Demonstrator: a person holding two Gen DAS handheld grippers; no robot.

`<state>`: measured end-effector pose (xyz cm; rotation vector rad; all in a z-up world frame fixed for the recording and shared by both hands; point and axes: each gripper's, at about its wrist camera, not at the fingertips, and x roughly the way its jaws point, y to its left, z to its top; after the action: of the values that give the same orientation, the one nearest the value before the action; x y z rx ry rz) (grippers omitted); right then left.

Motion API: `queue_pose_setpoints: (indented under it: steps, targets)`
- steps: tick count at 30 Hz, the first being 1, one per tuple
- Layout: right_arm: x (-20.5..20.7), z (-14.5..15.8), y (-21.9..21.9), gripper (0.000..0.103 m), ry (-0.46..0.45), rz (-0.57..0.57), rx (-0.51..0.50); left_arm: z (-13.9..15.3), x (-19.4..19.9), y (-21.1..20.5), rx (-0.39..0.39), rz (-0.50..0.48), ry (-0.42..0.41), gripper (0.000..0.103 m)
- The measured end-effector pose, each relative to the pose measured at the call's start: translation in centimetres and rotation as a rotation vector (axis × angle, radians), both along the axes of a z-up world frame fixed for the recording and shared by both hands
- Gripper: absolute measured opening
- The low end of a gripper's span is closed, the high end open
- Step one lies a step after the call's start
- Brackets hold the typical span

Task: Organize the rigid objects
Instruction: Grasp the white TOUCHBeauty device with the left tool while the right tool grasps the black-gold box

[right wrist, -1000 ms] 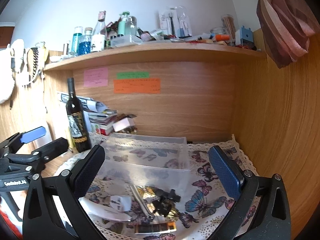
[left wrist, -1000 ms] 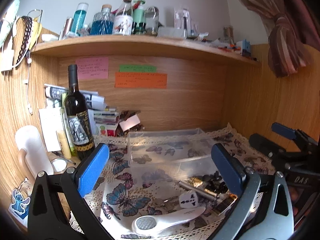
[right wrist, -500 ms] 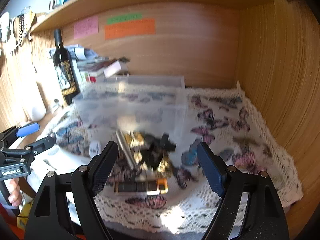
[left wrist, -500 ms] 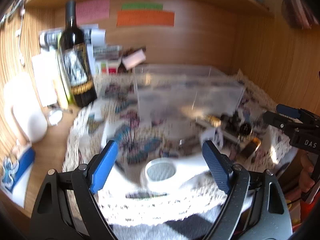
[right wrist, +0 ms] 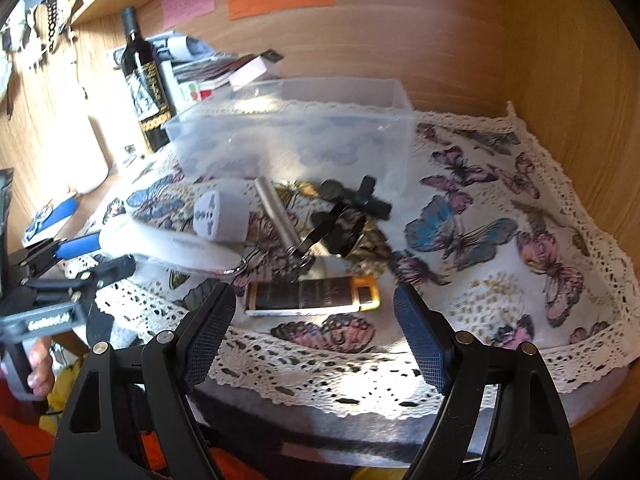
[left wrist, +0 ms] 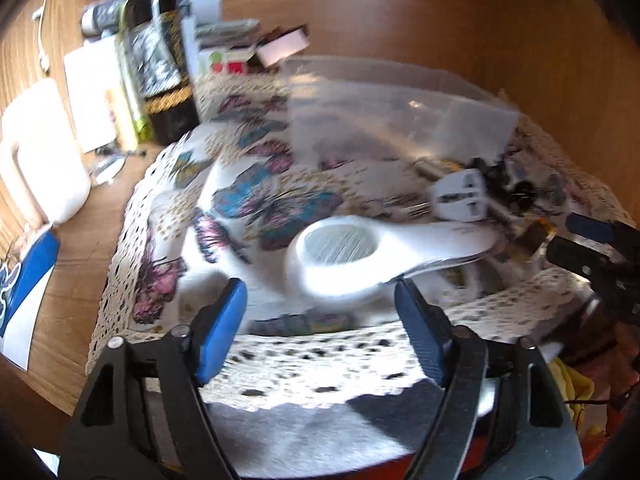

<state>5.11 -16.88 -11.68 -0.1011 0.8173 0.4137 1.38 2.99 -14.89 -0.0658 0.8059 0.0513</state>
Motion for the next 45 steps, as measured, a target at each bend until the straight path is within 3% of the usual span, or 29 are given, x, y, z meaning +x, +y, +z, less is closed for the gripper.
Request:
queue_pose_setpoints:
  steps: [6,12,14,16,17,21,26,29,31,36,45]
  targets:
    - [0.8,-1.2,0.2,0.081,0.057,0.000,0.021,0.7,1.9,2.9,0.023,0.094,0.004,0.061]
    - [1.0,-1.2,0.3,0.081,0.064,-0.002,0.045,1.6,2.6,3.5,-0.097,0.119,0.020,0.060]
    - [1.4,-1.4,0.6,0.081,0.068,0.001,0.039,2.0,2.6,2.7,-0.131,0.108,0.010,0.062]
    - [1.6,-1.6,1.0,0.083,0.067,0.000,0.032,2.4,2.9,1.7,-0.164,0.090,0.001,0.080]
    - [1.7,-1.7,1.1,0.084,0.064,0.005,0.030,2.5,3.2,1.1,-0.162,0.092,-0.003,0.084]
    - [1.8,-1.8,1.7,0.084,0.051,0.021,0.019,2.2,5.3,-0.9,-0.155,0.053,0.045,0.085]
    - [1.3,-2.1,1.9,0.083,0.016,0.054,-0.030,0.6,6.8,-2.5,-0.030,0.044,0.076,0.087]
    - [1.3,-2.1,1.8,0.081,0.005,0.057,-0.036,0.0,6.2,-2.1,-0.030,0.018,0.085,0.076]
    - [1.4,-2.1,1.7,0.080,-0.002,0.058,-0.038,0.0,5.3,-1.9,0.006,0.008,0.078,0.058]
    - [1.3,-2.2,1.7,0.080,-0.022,0.068,-0.038,0.1,4.0,-1.2,0.038,-0.023,0.071,0.033]
    - [0.7,-1.4,0.9,0.080,-0.040,0.049,-0.021,1.1,3.6,-1.3,0.068,-0.049,0.013,0.032]
